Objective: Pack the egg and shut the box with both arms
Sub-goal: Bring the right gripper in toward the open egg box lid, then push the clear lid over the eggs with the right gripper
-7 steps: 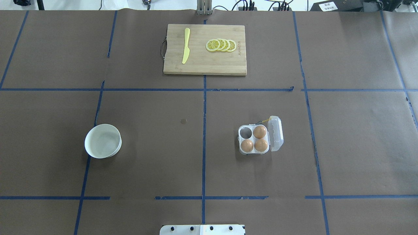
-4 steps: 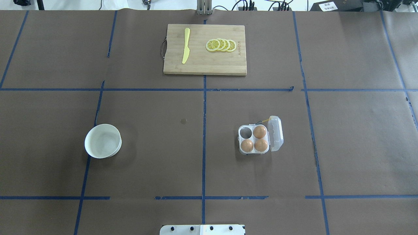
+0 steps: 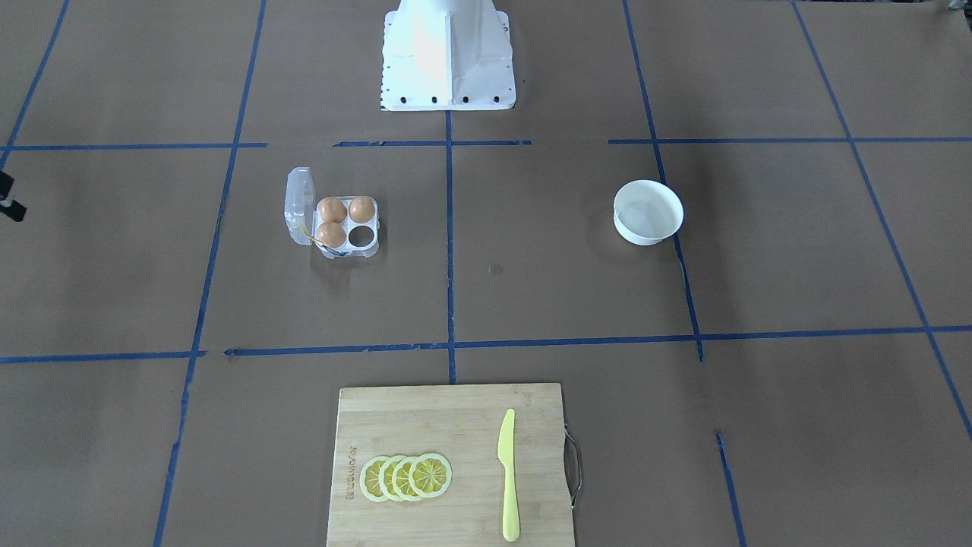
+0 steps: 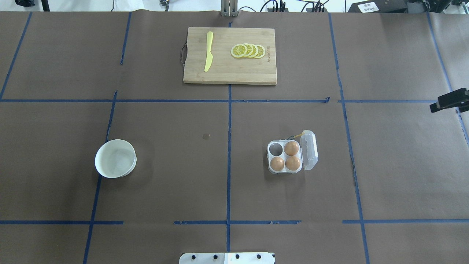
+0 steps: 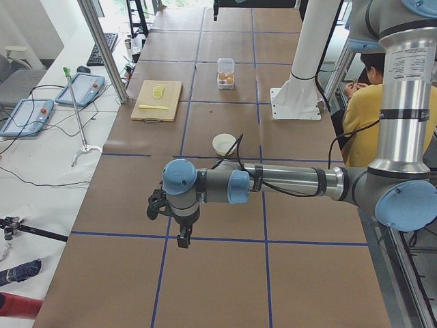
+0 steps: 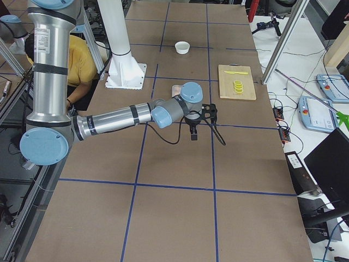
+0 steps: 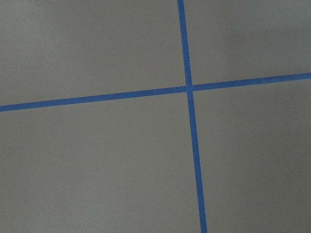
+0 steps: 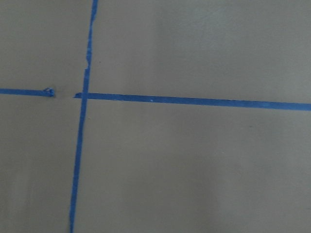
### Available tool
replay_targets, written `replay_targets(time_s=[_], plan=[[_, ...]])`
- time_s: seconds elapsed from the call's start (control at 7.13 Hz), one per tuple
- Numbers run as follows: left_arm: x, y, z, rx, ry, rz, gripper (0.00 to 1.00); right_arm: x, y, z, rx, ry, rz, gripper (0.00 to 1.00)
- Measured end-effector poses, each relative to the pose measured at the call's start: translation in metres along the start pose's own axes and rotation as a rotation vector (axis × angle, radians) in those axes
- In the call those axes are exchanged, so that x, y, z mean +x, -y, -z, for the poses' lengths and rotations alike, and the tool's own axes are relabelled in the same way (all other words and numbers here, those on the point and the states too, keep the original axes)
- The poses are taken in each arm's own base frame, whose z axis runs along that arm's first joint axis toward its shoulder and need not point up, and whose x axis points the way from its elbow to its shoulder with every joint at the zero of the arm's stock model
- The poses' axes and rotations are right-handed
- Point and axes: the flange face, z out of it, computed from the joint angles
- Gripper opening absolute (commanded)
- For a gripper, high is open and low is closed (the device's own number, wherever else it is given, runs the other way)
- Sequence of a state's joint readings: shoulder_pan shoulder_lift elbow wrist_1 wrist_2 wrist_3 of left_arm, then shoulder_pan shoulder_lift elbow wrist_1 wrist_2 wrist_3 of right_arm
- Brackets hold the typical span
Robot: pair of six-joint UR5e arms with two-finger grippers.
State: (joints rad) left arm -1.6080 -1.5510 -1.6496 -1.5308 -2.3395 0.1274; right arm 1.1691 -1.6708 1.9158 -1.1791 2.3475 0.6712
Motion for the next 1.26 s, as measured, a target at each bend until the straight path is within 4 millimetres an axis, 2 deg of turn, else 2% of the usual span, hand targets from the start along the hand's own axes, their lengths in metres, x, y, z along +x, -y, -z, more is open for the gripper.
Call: replay_targets(time_s=[0.42, 0.56, 0.7, 0.98, 1.26], plan=[[0.004, 0.006, 0.004, 0.008, 0.000, -0.010, 1.00, -0.095, -0.042, -0.073, 0.020, 0.056, -0.095, 1.00], [0.005, 0.007, 0.004, 0.010, 0.000, -0.012, 1.00, -0.129, -0.053, -0.092, 0.043, 0.073, -0.087, 0.43], [0.005, 0.008, 0.005, 0.012, 0.000, -0.014, 1.00, -0.163, -0.063, -0.110, 0.071, 0.085, -0.078, 0.02], [0.005, 0.009, 0.005, 0.015, 0.000, -0.017, 1.00, -0.223, -0.073, -0.128, 0.103, 0.133, -0.098, 0.00], [0.006, 0.009, 0.005, 0.016, 0.001, -0.019, 1.00, -0.270, -0.072, -0.126, 0.109, 0.196, -0.084, 0.00]])
